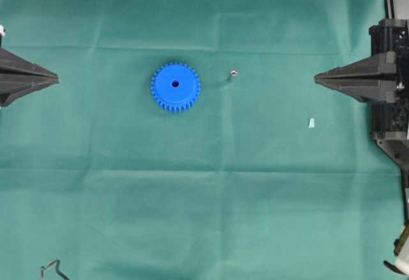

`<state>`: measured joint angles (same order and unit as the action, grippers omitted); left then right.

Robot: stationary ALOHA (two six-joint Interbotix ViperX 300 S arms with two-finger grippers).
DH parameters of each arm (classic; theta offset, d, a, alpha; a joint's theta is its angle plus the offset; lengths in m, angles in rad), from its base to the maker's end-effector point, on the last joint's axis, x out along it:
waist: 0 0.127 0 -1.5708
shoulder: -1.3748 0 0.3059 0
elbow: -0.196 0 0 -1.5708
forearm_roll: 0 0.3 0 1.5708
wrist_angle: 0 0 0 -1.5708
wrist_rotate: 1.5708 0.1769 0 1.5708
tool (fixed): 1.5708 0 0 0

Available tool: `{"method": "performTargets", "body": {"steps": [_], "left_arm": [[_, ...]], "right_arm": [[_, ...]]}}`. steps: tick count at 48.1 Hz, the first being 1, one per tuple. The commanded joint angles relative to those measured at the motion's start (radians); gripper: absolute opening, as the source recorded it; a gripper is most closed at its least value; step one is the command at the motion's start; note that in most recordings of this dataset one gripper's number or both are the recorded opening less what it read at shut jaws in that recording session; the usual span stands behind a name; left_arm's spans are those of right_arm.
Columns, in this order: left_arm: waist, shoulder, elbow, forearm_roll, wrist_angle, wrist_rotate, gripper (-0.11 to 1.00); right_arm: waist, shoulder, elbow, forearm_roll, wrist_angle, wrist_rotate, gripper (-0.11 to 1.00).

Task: Insert the shaft into the center hole of the gear.
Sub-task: 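Move the right gripper left toward the small silver shaft, fingers open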

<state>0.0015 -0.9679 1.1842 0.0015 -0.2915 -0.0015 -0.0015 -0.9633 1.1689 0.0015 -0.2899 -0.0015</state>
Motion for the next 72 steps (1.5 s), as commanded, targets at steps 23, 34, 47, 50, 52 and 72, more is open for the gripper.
{"method": "performTargets", "body": {"steps": [23, 34, 47, 50, 52, 72], "left_arm": [[-0.009, 0.008, -0.04, 0.015, 0.049, -0.006, 0.0], [-0.009, 0.008, -0.04, 0.015, 0.049, -0.005, 0.0], [-0.009, 0.009, -0.04, 0.015, 0.055, -0.008, 0.0], [-0.009, 0.011, -0.038, 0.015, 0.058, -0.008, 0.0], [-0.009, 0.011, -0.038, 0.015, 0.058, -0.008, 0.0], [-0.009, 0.014, -0.038, 0.015, 0.06, -0.009, 0.0]], "right_arm": [[-0.048, 0.155, -0.058, 0.005, -0.002, 0.005, 0.03], [-0.083, 0.311, -0.067, 0.023, -0.049, 0.006, 0.05], [-0.15, 0.575, -0.104, 0.08, -0.112, 0.006, 0.6], [-0.17, 0.652, -0.112, 0.094, -0.14, 0.006, 0.74], [-0.178, 0.693, -0.117, 0.1, -0.152, 0.006, 0.79], [-0.189, 0.965, -0.158, 0.152, -0.261, 0.008, 0.75]]}}
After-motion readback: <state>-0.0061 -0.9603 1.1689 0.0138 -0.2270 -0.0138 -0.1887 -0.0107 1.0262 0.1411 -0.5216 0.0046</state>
